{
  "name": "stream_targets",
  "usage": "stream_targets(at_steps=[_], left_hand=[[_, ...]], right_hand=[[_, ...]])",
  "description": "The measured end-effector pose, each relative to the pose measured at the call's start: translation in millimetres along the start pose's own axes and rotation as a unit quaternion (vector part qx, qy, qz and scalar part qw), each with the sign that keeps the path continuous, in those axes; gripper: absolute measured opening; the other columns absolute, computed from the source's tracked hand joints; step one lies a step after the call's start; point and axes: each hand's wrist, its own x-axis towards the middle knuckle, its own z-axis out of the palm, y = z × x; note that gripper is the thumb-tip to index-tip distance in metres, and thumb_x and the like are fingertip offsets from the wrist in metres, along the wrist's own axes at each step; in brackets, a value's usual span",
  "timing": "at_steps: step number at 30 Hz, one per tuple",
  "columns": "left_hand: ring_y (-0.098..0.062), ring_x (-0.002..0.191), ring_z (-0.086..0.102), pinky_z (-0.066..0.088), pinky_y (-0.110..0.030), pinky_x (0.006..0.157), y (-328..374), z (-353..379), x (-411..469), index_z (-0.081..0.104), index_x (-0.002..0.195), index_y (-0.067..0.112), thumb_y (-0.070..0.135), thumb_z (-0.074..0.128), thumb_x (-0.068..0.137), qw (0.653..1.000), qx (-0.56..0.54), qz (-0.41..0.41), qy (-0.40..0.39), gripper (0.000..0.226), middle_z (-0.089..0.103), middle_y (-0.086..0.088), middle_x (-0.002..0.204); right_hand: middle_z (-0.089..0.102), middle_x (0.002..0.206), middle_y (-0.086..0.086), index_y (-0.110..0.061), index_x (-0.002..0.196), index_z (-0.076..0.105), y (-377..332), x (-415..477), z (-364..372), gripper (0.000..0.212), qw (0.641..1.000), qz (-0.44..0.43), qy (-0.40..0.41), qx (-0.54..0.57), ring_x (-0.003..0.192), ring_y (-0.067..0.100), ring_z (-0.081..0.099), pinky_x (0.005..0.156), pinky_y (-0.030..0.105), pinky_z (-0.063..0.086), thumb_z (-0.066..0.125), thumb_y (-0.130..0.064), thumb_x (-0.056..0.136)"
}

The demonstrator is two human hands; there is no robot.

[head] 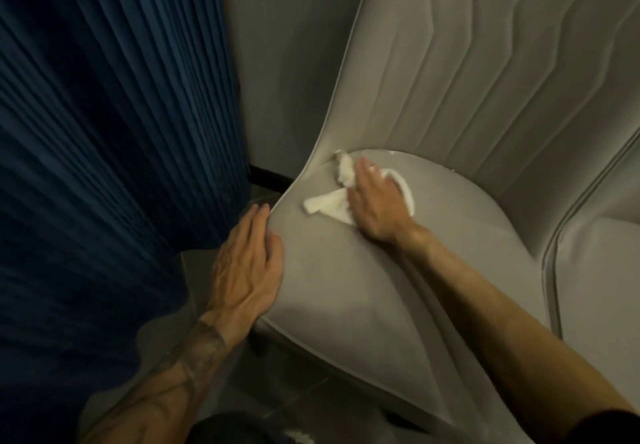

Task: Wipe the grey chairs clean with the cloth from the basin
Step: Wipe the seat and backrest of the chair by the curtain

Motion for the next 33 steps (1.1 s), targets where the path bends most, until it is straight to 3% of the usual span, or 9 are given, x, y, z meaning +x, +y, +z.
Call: stream_targets(at_steps=[3,6,9,14,20,24,26,28,33], left_hand=[[-0.018,0.157,0.025,0.015,-0.030,0.129,0.3,-0.8,-0.6,0.020,0.167,0.023,0.042,0.024,0.110,1.000,-0.004,0.001,0.001,0.060,0.022,0.001,0.173],[-0.010,0.159,0.018,0.008,-0.020,0.125,1.2,-1.9,-3.1,0.015,0.168,0.029,0.050,0.014,0.102,0.999,-0.026,0.034,0.011,0.069,0.015,0.007,0.175],[-0.007,0.158,0.019,0.011,-0.020,0.124,-0.9,-0.4,-5.1,0.015,0.168,0.031,0.053,0.016,0.104,0.997,-0.052,0.053,0.018,0.067,0.017,0.009,0.174],[-0.009,0.158,0.020,0.010,-0.022,0.124,-1.5,0.2,-3.6,0.017,0.167,0.029,0.054,0.018,0.103,0.997,-0.059,0.038,0.023,0.068,0.019,0.008,0.173],[-0.011,0.153,0.032,0.025,-0.028,0.125,-4.3,-2.8,-12.3,0.031,0.164,0.023,0.057,0.021,0.104,0.991,-0.061,0.117,0.017,0.069,0.031,0.001,0.170],[-0.016,0.152,0.035,0.029,-0.035,0.126,-3.2,-4.0,-8.9,0.038,0.161,0.018,0.058,0.022,0.102,0.992,-0.071,0.106,0.023,0.073,0.034,-0.002,0.168],[-0.016,0.152,0.035,0.030,-0.034,0.126,-3.2,-5.0,-8.7,0.040,0.160,0.019,0.060,0.020,0.101,0.992,-0.076,0.099,0.024,0.074,0.034,-0.001,0.168],[-0.016,0.151,0.037,0.030,-0.031,0.124,-5.8,-5.0,-10.2,0.044,0.157,0.018,0.059,0.020,0.101,0.990,-0.093,0.105,0.024,0.073,0.037,-0.001,0.167],[-0.017,0.148,0.040,0.025,-0.027,0.121,-15.8,-0.3,-12.6,0.050,0.154,0.019,0.061,0.019,0.101,0.994,-0.073,0.078,0.021,0.075,0.041,-0.001,0.164]], right_hand=[[0.015,0.171,0.014,-0.003,0.163,0.010,-26.2,11.9,-3.9,0.061,0.998,0.051,0.027,-0.025,0.156,0.030,0.020,0.125,0.047,0.018,0.029,-0.028,0.111],[0.020,0.170,0.015,-0.006,0.164,0.012,-80.9,-29.1,31.2,0.067,0.994,-0.111,0.017,0.010,0.154,0.032,0.025,0.124,0.051,0.019,0.020,-0.037,0.106],[0.010,0.174,0.009,-0.011,0.165,0.010,-73.7,-56.1,37.9,0.065,0.976,-0.209,-0.035,0.044,0.161,0.023,0.010,0.131,0.037,-0.001,0.019,-0.041,0.109],[0.010,0.174,0.010,-0.009,0.165,0.010,-57.7,-3.1,8.2,0.060,0.997,-0.074,0.000,-0.007,0.160,0.027,0.015,0.128,0.043,0.011,0.029,-0.028,0.112],[0.023,0.171,0.005,-0.016,0.164,0.022,-80.9,-85.9,29.7,0.057,0.959,-0.271,-0.035,0.070,0.158,0.019,0.020,0.129,0.038,0.009,0.029,-0.035,0.110],[0.003,0.175,0.000,-0.017,0.166,0.006,-51.9,-83.0,21.8,0.059,0.983,-0.178,-0.042,0.021,0.162,0.013,0.004,0.130,0.030,-0.005,0.029,-0.031,0.113],[0.005,0.175,0.003,-0.015,0.166,0.008,-72.8,-80.4,20.9,0.059,0.989,-0.146,-0.017,0.018,0.162,0.018,0.005,0.130,0.037,-0.002,0.029,-0.029,0.113],[0.016,0.173,0.007,-0.015,0.165,0.018,-97.2,-84.6,30.6,0.059,0.983,-0.186,-0.006,0.004,0.160,0.024,0.013,0.129,0.045,0.004,0.036,-0.030,0.110],[0.002,0.174,-0.007,-0.024,0.166,0.007,-47.2,-113.8,28.7,0.060,0.977,-0.210,-0.036,-0.011,0.161,0.008,-0.001,0.127,0.027,-0.017,0.029,-0.038,0.112]])
